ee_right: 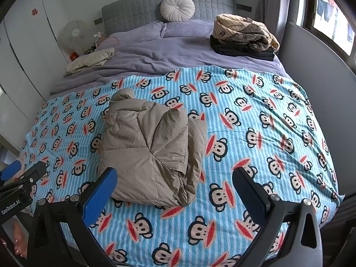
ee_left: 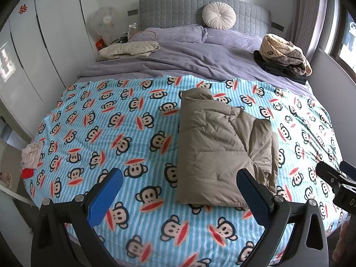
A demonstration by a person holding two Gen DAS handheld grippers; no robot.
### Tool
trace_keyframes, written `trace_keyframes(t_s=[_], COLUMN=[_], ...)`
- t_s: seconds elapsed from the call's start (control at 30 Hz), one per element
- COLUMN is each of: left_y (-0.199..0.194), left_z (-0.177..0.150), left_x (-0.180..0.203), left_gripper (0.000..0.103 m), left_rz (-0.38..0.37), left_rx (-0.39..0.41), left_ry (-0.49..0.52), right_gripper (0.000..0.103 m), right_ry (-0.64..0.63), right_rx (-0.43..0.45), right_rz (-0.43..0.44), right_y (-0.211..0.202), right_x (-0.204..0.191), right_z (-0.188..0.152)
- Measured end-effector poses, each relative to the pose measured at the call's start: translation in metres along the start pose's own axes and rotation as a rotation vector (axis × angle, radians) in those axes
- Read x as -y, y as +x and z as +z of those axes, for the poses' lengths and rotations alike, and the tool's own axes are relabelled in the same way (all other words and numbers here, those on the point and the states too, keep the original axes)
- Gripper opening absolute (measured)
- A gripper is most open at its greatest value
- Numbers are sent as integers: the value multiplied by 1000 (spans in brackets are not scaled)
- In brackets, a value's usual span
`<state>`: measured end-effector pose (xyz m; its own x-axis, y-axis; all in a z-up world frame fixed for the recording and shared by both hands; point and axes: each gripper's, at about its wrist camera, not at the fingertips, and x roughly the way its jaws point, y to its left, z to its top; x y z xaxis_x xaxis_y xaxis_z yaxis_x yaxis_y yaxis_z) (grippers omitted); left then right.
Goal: Fold large clothes
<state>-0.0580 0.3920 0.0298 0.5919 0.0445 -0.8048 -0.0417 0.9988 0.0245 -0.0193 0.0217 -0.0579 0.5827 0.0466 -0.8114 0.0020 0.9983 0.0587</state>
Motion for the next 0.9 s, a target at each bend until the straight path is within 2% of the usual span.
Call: trace_keyframes(t_s=[0.9], left_y=[3], left_z=[2], left_x=[-6], left_gripper=[102], left_rz=[-7], left_rx=[8], left_ry=[3], right_gripper=[103], right_ry=[1], right_rx=[-4], right_rz=[3], right_y=[-1], right_x=[0], right_z=[0])
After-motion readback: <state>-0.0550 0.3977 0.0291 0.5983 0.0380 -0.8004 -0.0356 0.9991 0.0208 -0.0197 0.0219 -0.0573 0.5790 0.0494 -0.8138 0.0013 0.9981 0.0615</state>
